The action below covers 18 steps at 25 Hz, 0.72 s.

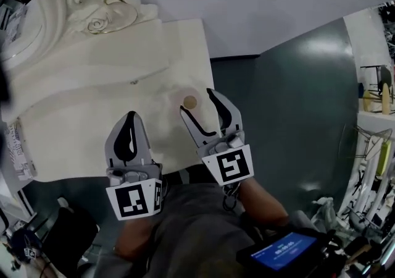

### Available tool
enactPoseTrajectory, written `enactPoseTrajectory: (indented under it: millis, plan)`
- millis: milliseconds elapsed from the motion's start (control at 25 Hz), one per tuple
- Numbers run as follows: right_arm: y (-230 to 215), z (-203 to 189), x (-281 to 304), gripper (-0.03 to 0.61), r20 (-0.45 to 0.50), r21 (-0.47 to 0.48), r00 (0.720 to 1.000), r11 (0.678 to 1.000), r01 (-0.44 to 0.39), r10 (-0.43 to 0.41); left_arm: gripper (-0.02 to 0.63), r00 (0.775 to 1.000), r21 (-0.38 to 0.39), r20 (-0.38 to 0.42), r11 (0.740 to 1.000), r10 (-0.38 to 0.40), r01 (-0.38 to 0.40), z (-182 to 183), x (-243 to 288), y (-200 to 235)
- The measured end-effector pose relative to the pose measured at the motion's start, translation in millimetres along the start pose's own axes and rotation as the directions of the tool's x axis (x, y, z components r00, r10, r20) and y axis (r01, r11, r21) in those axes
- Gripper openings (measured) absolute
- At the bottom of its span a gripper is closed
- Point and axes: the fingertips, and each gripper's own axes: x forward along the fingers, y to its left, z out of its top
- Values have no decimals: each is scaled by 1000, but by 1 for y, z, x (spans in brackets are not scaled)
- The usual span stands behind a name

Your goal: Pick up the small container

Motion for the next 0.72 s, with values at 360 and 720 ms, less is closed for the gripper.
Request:
enactPoseTrajectory:
  millis: [360, 720]
  plan:
    - [4, -20, 12, 246, -38, 7, 999, 1000, -2, 2, 14, 999, -11, -44, 1000, -4, 4, -21, 6, 8]
    - [11, -42, 22, 245, -78, 17, 997, 1000, 9, -8, 14, 996, -31, -86, 1000, -10, 7, -43, 10, 17]
